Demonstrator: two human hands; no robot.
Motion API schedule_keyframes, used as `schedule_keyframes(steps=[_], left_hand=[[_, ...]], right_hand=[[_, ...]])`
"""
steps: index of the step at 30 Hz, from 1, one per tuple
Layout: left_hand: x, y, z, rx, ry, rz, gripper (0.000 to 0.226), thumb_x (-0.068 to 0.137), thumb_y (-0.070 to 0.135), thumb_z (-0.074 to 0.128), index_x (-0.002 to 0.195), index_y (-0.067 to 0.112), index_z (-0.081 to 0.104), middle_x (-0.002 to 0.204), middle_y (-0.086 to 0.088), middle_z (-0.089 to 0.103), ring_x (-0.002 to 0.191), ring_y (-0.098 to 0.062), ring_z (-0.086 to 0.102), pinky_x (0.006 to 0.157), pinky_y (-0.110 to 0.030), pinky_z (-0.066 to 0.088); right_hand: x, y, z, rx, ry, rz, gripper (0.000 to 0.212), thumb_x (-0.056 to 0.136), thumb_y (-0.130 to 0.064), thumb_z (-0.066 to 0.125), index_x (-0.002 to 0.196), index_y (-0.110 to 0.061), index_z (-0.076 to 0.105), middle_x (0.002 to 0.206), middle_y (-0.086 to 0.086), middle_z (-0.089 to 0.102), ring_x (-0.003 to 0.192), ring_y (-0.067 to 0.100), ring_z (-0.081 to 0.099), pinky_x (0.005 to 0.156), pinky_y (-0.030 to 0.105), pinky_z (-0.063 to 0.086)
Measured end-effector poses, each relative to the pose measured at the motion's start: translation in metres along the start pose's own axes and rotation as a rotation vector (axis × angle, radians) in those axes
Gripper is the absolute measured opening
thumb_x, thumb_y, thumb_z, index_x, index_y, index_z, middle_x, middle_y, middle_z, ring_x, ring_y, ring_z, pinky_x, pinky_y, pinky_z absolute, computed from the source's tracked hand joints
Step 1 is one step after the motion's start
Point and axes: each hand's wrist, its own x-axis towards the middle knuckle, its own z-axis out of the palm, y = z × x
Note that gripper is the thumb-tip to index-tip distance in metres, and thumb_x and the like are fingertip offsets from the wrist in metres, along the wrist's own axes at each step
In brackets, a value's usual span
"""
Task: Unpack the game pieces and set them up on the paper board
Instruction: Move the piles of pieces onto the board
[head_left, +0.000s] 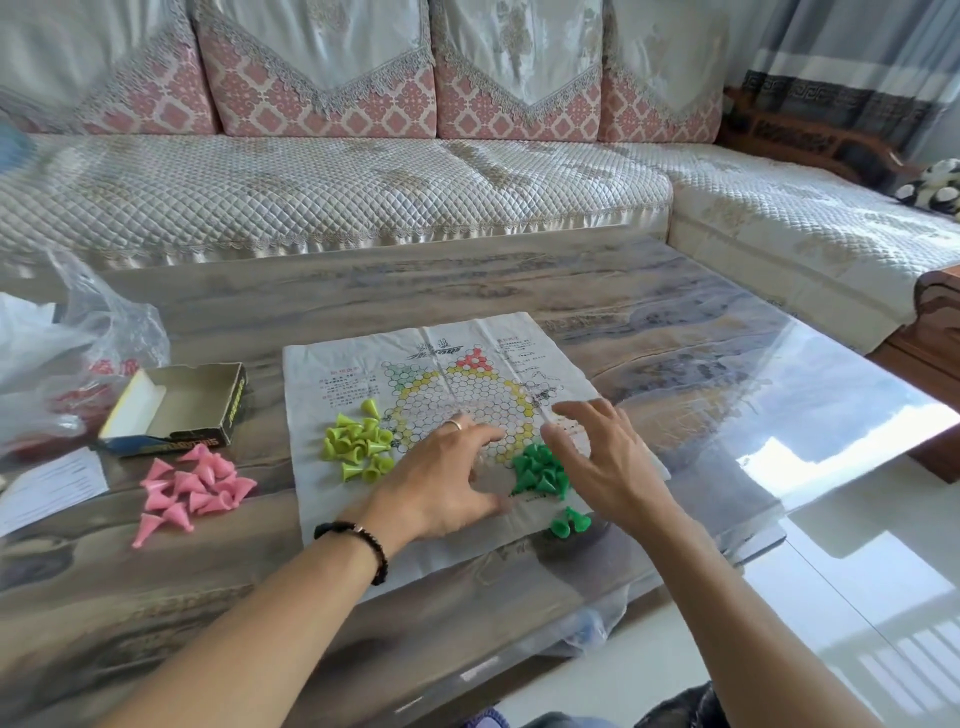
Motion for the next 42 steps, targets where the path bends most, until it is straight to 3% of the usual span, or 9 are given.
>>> schedule_keyframes(steps=[6, 10, 14, 19, 28, 30, 33, 36, 42], left_hand=[[-0.027, -0.002, 0.016, 0.192, 0.079, 0.084, 0.067, 0.081, 0.052, 0.065, 0.139, 0.024, 0.045, 0.137, 0.004, 0.046, 0.122, -0.015, 0.043, 0.102, -0.031, 0.035], [-0.038, -0.004, 0.022, 0.242, 0.056, 0.105, 0.055, 0.091, 0.055, 0.05, 0.138, 0.027, 0.046, 0.145, 0.008, 0.039, 0.13, -0.013, 0.036, 0.109, -0.029, 0.022], [-0.041, -0.007, 0.024, 0.233, 0.043, 0.111, 0.054, 0.094, 0.053, 0.046, 0.141, 0.027, 0.042, 0.149, 0.007, 0.034, 0.134, -0.014, 0.032, 0.111, -0.028, 0.019], [-0.041, -0.013, 0.025, 0.233, 0.043, 0.121, 0.053, 0.093, 0.052, 0.047, 0.139, 0.026, 0.045, 0.148, 0.006, 0.036, 0.133, -0.015, 0.034, 0.111, -0.029, 0.021], [-0.094, -0.058, -0.009, 0.191, 0.317, 0.012, 0.061, 0.086, 0.058, 0.039, 0.131, 0.02, 0.054, 0.136, -0.001, 0.051, 0.134, -0.021, 0.039, 0.109, -0.035, 0.029], [-0.113, -0.079, -0.02, 0.197, 0.406, -0.067, 0.053, 0.086, 0.051, 0.049, 0.127, 0.018, 0.057, 0.132, -0.002, 0.053, 0.129, -0.023, 0.044, 0.105, -0.038, 0.034], [-0.138, -0.108, -0.036, 0.218, 0.507, -0.192, 0.054, 0.083, 0.036, 0.067, 0.13, 0.012, 0.053, 0.134, -0.005, 0.049, 0.134, -0.025, 0.039, 0.109, -0.043, 0.033], [-0.155, -0.133, -0.051, 0.18, 0.546, -0.298, 0.065, 0.077, 0.033, 0.076, 0.131, 0.01, 0.048, 0.136, -0.006, 0.044, 0.124, -0.024, 0.045, 0.1, -0.038, 0.041], [-0.16, -0.178, -0.071, 0.088, 0.344, -0.324, 0.089, 0.076, 0.044, 0.071, 0.146, 0.017, 0.024, 0.148, 0.001, 0.027, 0.133, -0.017, 0.035, 0.109, -0.032, 0.032]], right_hand=[[-0.046, 0.021, 0.004, -0.232, -0.103, -0.107, 0.105, 0.068, -0.089, 0.036, 0.149, -0.024, 0.02, 0.153, -0.002, 0.027, 0.138, 0.015, 0.024, 0.113, 0.038, 0.024], [-0.052, 0.029, 0.007, -0.404, -0.166, -0.008, 0.122, 0.061, -0.097, 0.022, 0.153, -0.019, 0.003, 0.161, 0.001, 0.003, 0.148, 0.018, -0.003, 0.12, 0.038, 0.003], [-0.039, 0.033, 0.011, -0.465, -0.212, 0.068, 0.117, 0.062, -0.094, 0.002, 0.152, -0.019, -0.006, 0.161, 0.002, -0.005, 0.147, 0.02, -0.012, 0.119, 0.045, -0.001], [-0.031, 0.025, 0.008, -0.442, -0.228, 0.1, 0.111, 0.07, -0.088, 0.012, 0.152, -0.016, -0.006, 0.161, 0.004, -0.007, 0.147, 0.022, -0.013, 0.119, 0.05, -0.001], [-0.024, -0.061, 0.029, -0.282, -0.127, -0.175, 0.094, 0.081, -0.08, 0.019, 0.153, -0.021, 0.002, 0.161, -0.001, -0.001, 0.148, 0.015, -0.008, 0.118, 0.036, 0.0], [-0.02, -0.088, 0.045, -0.255, -0.151, -0.24, 0.088, 0.087, -0.073, 0.026, 0.153, -0.019, 0.002, 0.161, -0.001, 0.0, 0.148, 0.015, -0.006, 0.118, 0.036, 0.003], [-0.017, -0.127, 0.072, -0.216, -0.198, -0.326, 0.08, 0.093, -0.06, 0.036, 0.153, -0.016, 0.007, 0.161, 0.001, 0.007, 0.148, 0.017, 0.002, 0.119, 0.036, 0.012], [-0.015, -0.16, 0.095, -0.189, -0.246, -0.42, 0.072, 0.094, -0.051, 0.044, 0.15, -0.012, 0.02, 0.156, 0.005, 0.022, 0.144, 0.023, 0.019, 0.116, 0.038, 0.024], [-0.009, -0.207, 0.129, -0.073, -0.374, -0.421, 0.052, 0.091, -0.031, 0.047, 0.14, -0.016, 0.034, 0.141, 0.002, 0.04, 0.122, 0.024, 0.047, 0.096, 0.037, 0.043]])
